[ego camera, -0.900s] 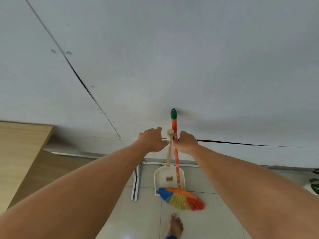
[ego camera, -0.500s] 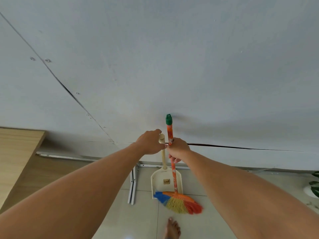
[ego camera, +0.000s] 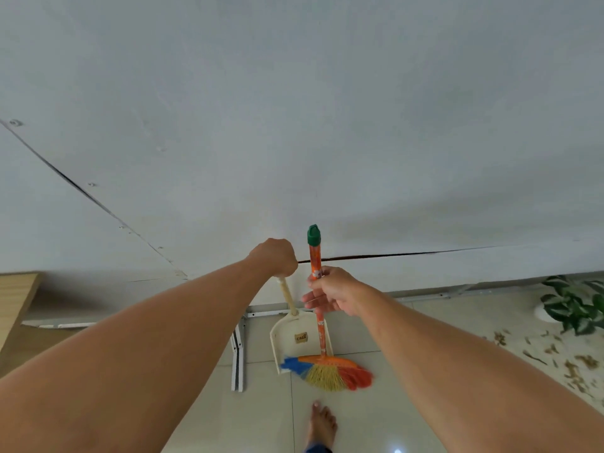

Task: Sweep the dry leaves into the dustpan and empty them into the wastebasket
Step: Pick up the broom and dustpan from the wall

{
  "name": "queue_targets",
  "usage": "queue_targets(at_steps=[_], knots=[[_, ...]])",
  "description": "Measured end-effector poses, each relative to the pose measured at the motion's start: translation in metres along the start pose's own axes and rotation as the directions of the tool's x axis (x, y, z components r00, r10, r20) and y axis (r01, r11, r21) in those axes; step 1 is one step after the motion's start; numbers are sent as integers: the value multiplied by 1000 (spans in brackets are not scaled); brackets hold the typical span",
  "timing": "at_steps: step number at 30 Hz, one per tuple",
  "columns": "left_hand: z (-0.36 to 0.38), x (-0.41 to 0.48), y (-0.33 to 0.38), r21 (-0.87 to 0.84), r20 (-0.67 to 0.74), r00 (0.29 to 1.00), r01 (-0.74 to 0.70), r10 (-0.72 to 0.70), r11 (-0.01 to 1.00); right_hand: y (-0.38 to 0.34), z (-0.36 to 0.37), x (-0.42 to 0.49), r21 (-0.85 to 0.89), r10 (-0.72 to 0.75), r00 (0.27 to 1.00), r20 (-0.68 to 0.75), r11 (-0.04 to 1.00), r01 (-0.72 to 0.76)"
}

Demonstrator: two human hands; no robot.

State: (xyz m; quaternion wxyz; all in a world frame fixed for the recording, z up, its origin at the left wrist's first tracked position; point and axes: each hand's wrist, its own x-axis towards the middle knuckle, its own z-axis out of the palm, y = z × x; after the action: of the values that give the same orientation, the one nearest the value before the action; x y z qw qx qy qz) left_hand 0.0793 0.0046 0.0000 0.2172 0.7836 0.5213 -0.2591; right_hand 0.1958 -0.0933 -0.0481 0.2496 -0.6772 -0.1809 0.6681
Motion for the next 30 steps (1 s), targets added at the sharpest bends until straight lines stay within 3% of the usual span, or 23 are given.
queue_targets(at_steps=[2,6,10,15,23,27,30], knots=[[3,-8,3,8,53,998,29,-30,1000,7,-1,-11,73,31,1000,2,997,-31],[24,-22,1,-81,336,936,137,-102,987,23,-1,-34,251,141,987,74,955,-155],[61,-40,-8,-173,499,852,277,-158,945,46,4,-52,243,205,975,90,945,-221],[105,-71,-20,-383,468,876,322,-119,866,80,25,-90,143,265,963,40,953,-268],[162,-157,-31,-516,475,877,344,-72,784,171,77,-153,110,314,940,-131,947,-301],[184,-198,-29,-642,492,868,418,-72,643,217,82,-190,46,331,929,-168,944,-328],[185,-224,-16,-765,469,881,440,-62,470,240,72,-216,52,367,917,-154,930,-364]])
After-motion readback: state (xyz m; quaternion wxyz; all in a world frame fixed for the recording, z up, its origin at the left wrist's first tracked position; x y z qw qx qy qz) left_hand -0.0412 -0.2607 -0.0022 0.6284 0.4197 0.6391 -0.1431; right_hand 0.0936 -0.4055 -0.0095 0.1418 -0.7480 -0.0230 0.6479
